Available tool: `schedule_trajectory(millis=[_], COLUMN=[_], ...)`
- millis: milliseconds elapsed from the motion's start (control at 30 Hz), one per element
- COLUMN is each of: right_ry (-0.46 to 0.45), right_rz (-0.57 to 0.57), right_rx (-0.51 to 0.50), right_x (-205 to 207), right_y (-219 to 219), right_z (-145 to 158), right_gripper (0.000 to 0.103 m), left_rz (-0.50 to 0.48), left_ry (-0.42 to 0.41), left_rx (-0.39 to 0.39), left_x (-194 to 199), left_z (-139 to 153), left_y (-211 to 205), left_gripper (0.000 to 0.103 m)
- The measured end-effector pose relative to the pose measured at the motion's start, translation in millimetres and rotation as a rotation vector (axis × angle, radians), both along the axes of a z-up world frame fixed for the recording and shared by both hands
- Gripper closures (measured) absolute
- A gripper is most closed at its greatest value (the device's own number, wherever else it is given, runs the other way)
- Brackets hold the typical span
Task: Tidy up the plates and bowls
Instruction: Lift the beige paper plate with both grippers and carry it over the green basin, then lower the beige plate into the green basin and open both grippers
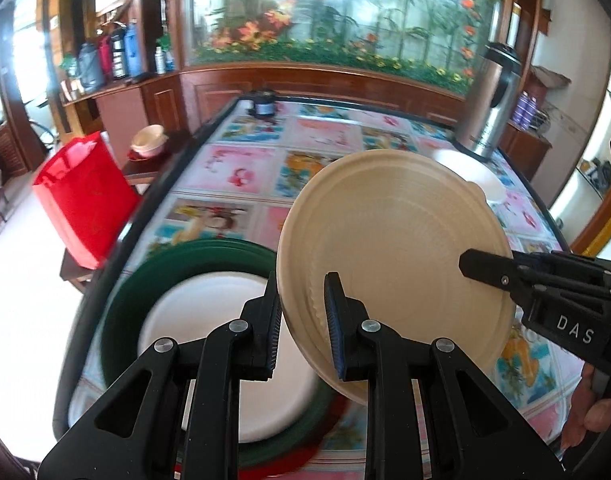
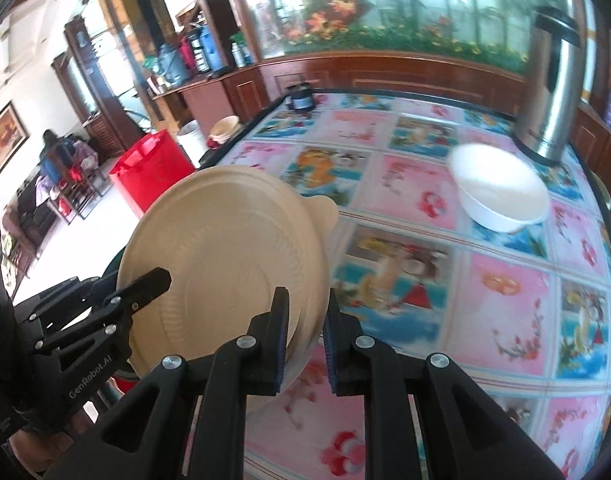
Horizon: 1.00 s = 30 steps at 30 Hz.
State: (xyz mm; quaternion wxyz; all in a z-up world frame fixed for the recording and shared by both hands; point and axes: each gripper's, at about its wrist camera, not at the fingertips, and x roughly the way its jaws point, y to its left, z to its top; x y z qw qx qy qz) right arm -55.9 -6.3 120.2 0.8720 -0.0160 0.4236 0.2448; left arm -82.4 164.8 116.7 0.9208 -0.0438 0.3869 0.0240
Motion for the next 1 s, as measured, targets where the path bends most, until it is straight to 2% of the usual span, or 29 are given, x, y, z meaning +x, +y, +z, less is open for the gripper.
schedule_trajectory(millis=[500,1000], right_ry=[0.02,0.052], right_rz=[0.089,0.197], right_rx=[-0.036,-0.124], right_x=[-1.6,-14.2], right_y=[56.0,106.5], right_z=[-9.8,-31.3], right_gripper=[0.086,0.084], left_rz=[0.07,0.131], left_ry=[0.026,0.103], left_rx=[0.01,-0.003], left_x=[-9.4,-23.9], left_z=[-12.6,-39.7], left_y=[46.7,89.3], left_gripper=[0.083,0.083])
